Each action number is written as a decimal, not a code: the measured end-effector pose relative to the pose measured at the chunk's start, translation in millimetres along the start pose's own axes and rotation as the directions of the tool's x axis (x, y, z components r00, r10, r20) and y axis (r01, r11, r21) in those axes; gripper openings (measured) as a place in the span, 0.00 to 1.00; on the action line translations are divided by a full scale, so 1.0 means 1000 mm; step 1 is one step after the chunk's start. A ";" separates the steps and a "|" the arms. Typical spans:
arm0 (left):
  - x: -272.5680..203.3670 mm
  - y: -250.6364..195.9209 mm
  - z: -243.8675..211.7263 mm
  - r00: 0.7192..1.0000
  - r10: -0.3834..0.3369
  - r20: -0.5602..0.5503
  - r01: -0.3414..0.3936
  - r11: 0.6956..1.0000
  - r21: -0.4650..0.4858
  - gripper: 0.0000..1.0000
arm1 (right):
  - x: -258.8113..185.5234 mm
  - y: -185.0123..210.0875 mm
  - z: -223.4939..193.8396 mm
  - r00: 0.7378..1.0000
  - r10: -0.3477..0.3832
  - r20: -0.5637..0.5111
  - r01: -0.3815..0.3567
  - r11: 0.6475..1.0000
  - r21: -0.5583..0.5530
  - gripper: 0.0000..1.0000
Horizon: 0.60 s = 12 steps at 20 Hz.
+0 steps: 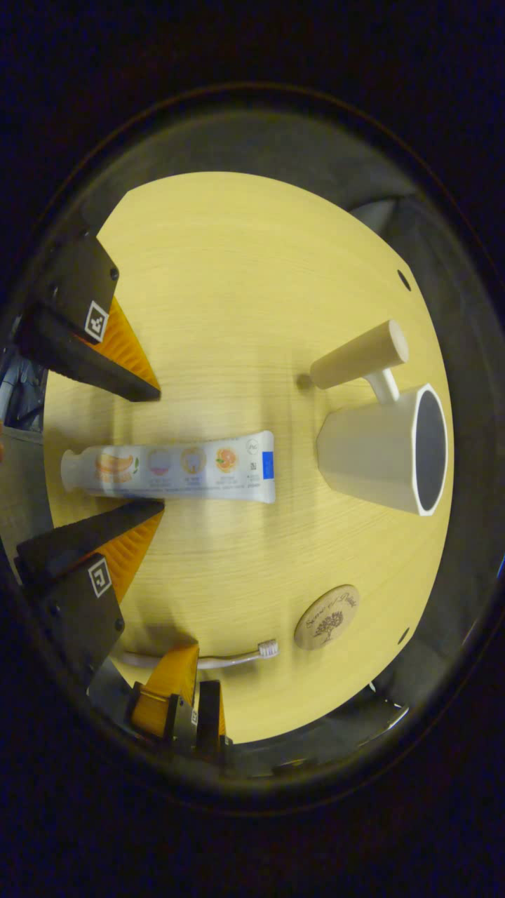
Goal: Put the toothbrush and toothpaste on the desktop into the cup, then pick up the cup and place it on the coaster on the desktop.
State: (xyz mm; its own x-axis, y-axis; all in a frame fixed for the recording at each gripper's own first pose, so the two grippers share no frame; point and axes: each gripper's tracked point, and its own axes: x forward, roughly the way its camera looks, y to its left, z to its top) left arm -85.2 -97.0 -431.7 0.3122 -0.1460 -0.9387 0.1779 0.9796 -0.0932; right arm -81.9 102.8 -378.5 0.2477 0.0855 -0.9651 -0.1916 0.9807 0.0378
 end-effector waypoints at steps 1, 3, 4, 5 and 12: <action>0.001 0.000 0.000 1.000 0.001 -0.006 -0.001 1.000 0.000 0.96 | 0.000 0.001 -0.001 1.000 -0.001 -0.005 0.001 1.000 -0.001 0.97; 0.001 -0.003 0.005 1.000 -0.001 0.008 0.001 1.000 0.010 0.90 | 0.001 0.003 -0.001 1.000 0.003 -0.014 -0.003 1.000 -0.007 0.86; 0.002 -0.006 0.008 1.000 -0.004 0.018 0.004 1.000 0.019 0.78 | 0.001 0.003 -0.001 1.000 0.003 -0.015 -0.003 1.000 -0.002 0.80; 0.003 -0.008 0.011 0.999 -0.003 0.038 0.002 1.000 0.024 0.67 | 0.003 0.004 -0.002 1.000 0.005 -0.018 -0.005 1.000 0.011 0.57; 0.001 -0.012 0.010 0.999 0.003 0.034 -0.003 1.000 0.020 0.29 | 0.001 0.006 -0.001 0.999 0.028 -0.036 -0.026 0.998 0.057 0.04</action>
State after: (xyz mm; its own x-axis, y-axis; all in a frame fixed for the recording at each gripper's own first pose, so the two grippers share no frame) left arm -77.8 -110.2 -428.3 0.3443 -0.1479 -0.9271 0.1954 0.9772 -0.0833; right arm -83.7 109.0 -379.3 0.2081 0.1070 -0.9722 -0.1441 0.9865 0.0777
